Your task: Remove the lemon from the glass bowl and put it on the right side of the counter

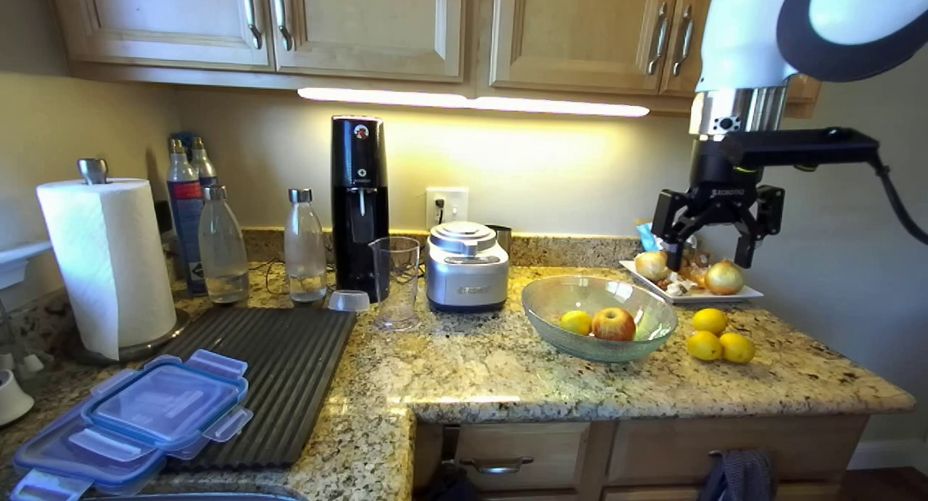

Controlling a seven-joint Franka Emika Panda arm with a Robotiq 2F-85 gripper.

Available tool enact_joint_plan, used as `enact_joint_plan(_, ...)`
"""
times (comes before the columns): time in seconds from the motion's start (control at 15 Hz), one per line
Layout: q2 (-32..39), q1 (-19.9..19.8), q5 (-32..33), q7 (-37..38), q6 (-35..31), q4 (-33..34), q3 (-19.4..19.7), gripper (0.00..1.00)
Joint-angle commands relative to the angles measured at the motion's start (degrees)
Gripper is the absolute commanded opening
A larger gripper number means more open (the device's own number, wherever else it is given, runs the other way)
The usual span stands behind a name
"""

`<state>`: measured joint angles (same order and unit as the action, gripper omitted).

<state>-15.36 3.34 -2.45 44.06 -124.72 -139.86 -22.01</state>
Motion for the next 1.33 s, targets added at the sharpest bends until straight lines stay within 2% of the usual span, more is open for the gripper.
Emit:
enact_joint_plan(0.0, 7.5, 0.4, 1.5, 9.4, -3.2, 4.4, 2.0, 1.00)
enact_joint_plan(0.2, 12.2, 1.6, 1.0, 14.6, -5.0, 7.5, 4.2, 1.00)
enact_joint_plan(0.33, 12.7, 3.0, 2.6, 12.4, -3.5, 8.6, 5.1, 1.00)
enact_joint_plan(0.4, 12.3, 3.1, 1.2, 11.7, -4.0, 7.5, 6.0, 1.00)
enact_joint_plan(0.73, 13.3, 4.0, 1.9, 11.6, -4.0, 8.7, 6.2, 1.00)
enact_joint_plan(0.87, 16.6, 4.0, 3.4, 17.9, -5.9, 10.5, 6.7, 1.00)
enact_joint_plan(1.27, 24.9, 5.3, 2.5, 32.1, -11.2, 15.7, 10.5, 1.00)
